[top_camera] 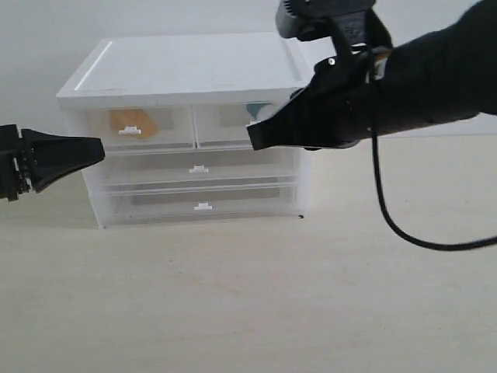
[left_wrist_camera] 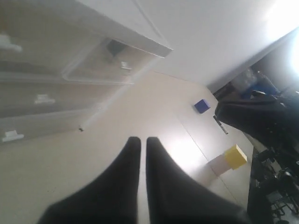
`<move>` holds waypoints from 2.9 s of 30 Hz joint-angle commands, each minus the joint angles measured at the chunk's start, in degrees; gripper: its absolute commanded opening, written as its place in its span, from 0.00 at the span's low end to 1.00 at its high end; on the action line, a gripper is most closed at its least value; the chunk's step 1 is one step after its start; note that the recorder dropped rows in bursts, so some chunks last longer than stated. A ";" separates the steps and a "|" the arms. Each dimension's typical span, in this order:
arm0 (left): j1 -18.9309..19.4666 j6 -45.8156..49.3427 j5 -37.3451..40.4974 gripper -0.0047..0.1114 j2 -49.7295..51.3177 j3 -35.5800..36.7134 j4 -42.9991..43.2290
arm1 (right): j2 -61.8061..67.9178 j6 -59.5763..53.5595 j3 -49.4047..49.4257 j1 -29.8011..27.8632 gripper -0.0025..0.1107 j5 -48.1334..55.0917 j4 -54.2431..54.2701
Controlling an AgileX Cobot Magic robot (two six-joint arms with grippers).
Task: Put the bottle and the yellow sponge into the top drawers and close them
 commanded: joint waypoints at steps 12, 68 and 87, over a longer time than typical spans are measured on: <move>-2.29 -0.20 -0.79 0.07 -31.03 22.74 -2.26 | -35.02 2.91 29.68 1.24 0.02 -12.00 4.84; -11.43 16.38 21.03 0.07 -82.84 32.04 -15.60 | -55.12 4.33 36.90 1.13 0.02 -3.09 4.96; -20.91 16.70 36.58 0.07 -91.22 32.79 -18.08 | -55.00 4.21 36.90 1.13 0.02 -3.01 4.96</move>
